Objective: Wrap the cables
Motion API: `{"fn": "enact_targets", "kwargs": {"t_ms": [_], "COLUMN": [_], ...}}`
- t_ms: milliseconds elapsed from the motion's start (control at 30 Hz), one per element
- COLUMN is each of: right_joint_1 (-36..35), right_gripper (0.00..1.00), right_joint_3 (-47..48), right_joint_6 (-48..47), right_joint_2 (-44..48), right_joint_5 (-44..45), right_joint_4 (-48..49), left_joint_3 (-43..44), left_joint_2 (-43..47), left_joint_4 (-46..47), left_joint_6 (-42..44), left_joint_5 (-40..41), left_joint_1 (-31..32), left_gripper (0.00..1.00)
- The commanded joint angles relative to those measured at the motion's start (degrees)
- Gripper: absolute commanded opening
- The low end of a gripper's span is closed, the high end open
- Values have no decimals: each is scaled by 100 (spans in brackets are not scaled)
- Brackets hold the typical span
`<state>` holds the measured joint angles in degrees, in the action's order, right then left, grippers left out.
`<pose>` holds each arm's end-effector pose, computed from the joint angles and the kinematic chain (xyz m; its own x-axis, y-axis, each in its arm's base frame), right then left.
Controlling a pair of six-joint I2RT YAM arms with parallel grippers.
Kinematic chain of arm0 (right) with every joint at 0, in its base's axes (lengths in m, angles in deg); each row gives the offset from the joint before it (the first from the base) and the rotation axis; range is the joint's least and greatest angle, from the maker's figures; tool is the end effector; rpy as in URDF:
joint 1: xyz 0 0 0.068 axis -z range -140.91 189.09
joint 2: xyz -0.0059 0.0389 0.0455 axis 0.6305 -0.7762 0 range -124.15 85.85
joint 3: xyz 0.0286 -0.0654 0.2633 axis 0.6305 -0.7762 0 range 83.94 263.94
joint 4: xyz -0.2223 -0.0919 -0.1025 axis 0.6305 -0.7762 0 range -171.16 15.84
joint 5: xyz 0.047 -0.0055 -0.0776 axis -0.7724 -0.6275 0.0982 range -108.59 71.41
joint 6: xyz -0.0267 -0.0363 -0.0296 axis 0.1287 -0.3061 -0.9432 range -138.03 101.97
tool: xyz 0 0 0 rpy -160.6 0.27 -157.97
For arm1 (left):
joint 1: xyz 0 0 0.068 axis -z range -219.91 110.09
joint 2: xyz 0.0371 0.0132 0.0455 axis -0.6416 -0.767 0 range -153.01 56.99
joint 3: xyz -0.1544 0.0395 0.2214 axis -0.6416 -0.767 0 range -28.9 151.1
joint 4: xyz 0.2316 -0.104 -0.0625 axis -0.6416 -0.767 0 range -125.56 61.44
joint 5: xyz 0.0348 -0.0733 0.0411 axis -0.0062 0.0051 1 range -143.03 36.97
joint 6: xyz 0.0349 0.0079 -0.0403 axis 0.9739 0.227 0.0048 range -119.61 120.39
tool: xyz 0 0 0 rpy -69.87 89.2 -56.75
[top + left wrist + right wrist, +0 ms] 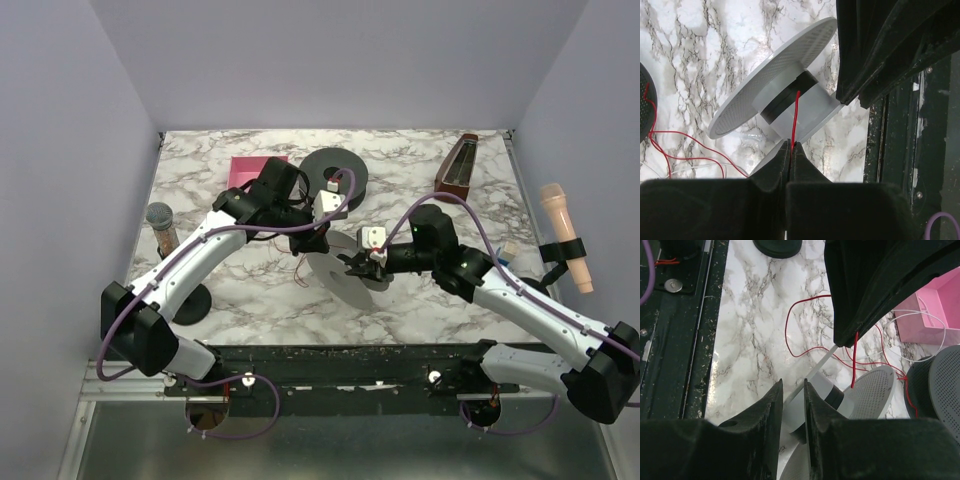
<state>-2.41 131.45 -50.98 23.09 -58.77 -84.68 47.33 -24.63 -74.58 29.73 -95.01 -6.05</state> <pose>0.1663 0.1779 0.2977 0.2388 -0.3437 -0.9082 -0.9671 0.0005 -0.2544 0.2308 -0.1834 0.3328 -0.1931 0.5684 -0.7998 0.9811 0.1220 -0.1502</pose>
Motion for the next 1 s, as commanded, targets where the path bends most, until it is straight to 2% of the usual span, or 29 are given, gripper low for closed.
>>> {"fn": "enact_targets", "kwargs": {"t_ms": [0, 233, 333, 467, 600, 700, 967], "right_joint_1": [19, 19, 19, 27, 45, 98, 124], "right_gripper": [31, 34, 52, 61, 74, 75, 75], "right_joint_3": [-22, -66, 91, 627, 979, 1085, 216], "right_joint_6": [122, 332, 753, 1500, 2133, 2345, 2811], "right_joint_2": [115, 255, 370, 501, 590, 484, 660], "right_joint_5": [-130, 116, 169, 203, 1430, 2328, 2893], "right_joint_4": [138, 138, 130, 86, -159, -695, -1066], "left_joint_3": [85, 129, 182, 112, 164, 235, 200], "left_joint_2": [-152, -257, -293, -327, -372, -380, -389], "left_joint_4": [-47, 23, -47, -21, -3, -65, -153], "left_joint_6": [238, 203, 230, 230, 168, 168, 195], "left_joint_5": [-48, -30, -30, 5, -12, -30, -21], "left_joint_1": [50, 50, 50, 59, 76, 85, 111], "left_gripper": [0, 0, 0, 0, 0, 0, 0]}}
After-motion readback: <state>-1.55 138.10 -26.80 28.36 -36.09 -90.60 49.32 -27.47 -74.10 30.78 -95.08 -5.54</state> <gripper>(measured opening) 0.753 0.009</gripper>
